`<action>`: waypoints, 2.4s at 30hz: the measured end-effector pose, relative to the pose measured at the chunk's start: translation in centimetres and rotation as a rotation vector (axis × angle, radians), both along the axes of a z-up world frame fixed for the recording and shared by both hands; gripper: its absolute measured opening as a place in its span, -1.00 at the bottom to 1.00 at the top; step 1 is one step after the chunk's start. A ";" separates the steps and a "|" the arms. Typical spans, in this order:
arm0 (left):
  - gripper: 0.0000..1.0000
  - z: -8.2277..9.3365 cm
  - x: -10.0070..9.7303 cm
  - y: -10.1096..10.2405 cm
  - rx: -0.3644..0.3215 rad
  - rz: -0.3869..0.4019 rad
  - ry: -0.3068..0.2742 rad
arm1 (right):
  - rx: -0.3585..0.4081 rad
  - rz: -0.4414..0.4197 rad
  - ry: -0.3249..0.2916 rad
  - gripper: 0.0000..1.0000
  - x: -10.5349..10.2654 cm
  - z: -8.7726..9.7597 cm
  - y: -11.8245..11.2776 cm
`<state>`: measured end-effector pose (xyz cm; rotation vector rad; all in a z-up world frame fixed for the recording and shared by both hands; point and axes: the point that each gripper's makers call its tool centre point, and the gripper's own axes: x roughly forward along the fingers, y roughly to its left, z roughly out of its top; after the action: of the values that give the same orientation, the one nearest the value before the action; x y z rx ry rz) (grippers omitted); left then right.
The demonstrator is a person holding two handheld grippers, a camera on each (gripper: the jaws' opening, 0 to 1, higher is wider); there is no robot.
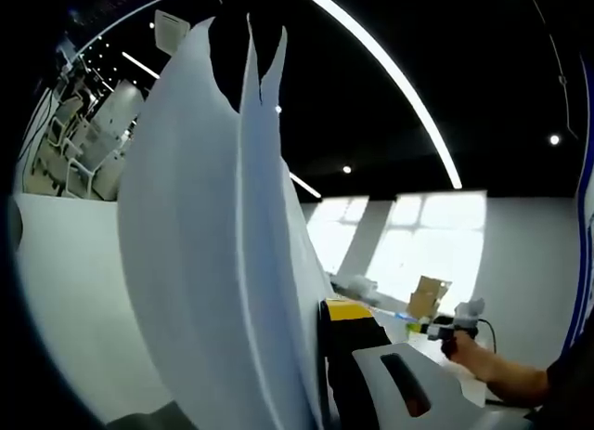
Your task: Organize the stack of printing papers by aligning and flattening the scattered papers on the table
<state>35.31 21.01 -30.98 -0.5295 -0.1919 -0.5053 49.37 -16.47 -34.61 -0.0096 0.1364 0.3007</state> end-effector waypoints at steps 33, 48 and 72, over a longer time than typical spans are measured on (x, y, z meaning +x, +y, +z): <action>-0.86 -0.1 0.5 0.5 0.016 -0.003 0.007 | 0.112 0.049 -0.069 -1.00 -0.5 3.9 2.6; -0.86 -0.1 0.2 -0.1 0.015 -0.004 0.006 | 0.160 0.073 -0.100 -1.00 -2.6 6.0 4.3; -0.86 -0.2 0.4 0.2 0.015 -0.006 0.008 | 0.179 0.099 -0.110 -1.00 -0.8 8.5 4.2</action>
<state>35.68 21.16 -31.19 -0.5170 -0.1788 -0.5097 48.53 -12.28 -26.14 0.1449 -0.0009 0.4092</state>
